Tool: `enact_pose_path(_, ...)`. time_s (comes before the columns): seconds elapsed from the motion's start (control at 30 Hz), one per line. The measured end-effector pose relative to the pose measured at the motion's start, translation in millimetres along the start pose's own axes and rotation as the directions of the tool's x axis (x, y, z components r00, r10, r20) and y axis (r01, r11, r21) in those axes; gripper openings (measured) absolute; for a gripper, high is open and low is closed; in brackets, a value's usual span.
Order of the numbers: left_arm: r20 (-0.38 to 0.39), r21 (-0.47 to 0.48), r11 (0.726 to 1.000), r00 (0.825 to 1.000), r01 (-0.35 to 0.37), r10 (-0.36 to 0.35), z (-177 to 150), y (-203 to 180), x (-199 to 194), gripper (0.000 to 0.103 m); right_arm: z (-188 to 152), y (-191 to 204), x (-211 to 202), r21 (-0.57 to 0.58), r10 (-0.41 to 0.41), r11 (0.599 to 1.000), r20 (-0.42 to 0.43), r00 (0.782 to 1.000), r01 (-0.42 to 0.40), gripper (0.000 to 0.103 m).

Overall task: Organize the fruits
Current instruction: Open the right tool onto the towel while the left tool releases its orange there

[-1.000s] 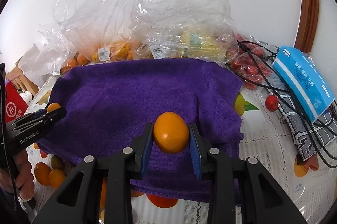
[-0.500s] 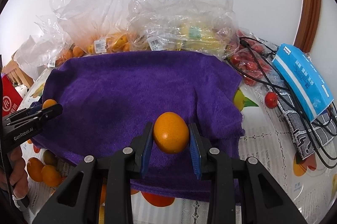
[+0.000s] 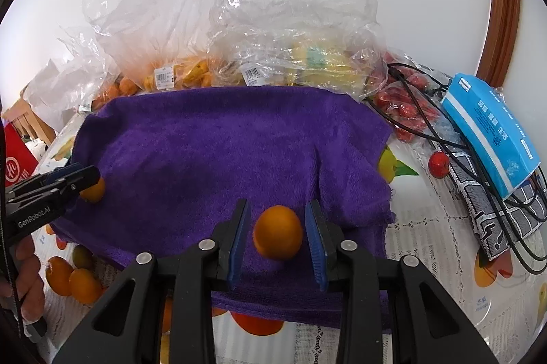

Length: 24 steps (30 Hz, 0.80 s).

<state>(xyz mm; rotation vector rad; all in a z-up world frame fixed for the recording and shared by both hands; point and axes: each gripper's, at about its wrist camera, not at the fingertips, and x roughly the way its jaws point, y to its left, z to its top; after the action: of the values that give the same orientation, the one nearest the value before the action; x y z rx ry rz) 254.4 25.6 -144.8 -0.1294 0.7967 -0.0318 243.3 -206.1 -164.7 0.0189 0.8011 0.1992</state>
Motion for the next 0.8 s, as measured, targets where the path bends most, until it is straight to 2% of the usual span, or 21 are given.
enact_pose_path(0.1,0.019,-0.004,1.000,1.000,-0.006,0.007,1.0,0.7,-5.2,0.053,2.3,1.3,-7.5,0.004,0.004,1.000,0.032,0.999,-0.004,0.056)
enact_pose_path(0.17,0.030,-0.004,1.000,0.999,-0.012,0.012,1.3,0.2,-8.3,0.057,3.1,3.0,-11.4,-0.005,-0.003,1.000,0.054,0.999,0.004,0.060)
enact_pose_path(0.43,0.061,0.024,0.999,0.998,-0.031,0.030,0.2,-7.1,-24.0,0.058,1.3,13.1,-23.4,-0.012,-0.029,0.999,0.089,0.996,0.030,0.061)
enact_pose_path(0.63,0.085,0.036,0.999,0.996,-0.028,0.025,-8.8,-6.6,-40.0,0.058,-12.2,20.8,-45.5,0.031,0.029,0.999,0.087,0.996,-0.032,0.061)
enact_pose_path(0.73,0.085,0.022,1.000,0.996,-0.009,0.007,-22.0,1.5,-48.0,0.058,-21.2,26.3,-60.8,0.026,0.024,0.999,0.105,0.994,-0.026,0.060)
enact_pose_path(0.8,0.077,0.018,1.000,0.997,-0.008,0.007,-30.6,6.3,-51.4,0.058,-27.0,30.5,-68.5,0.018,0.022,1.000,0.103,0.994,-0.024,0.055)
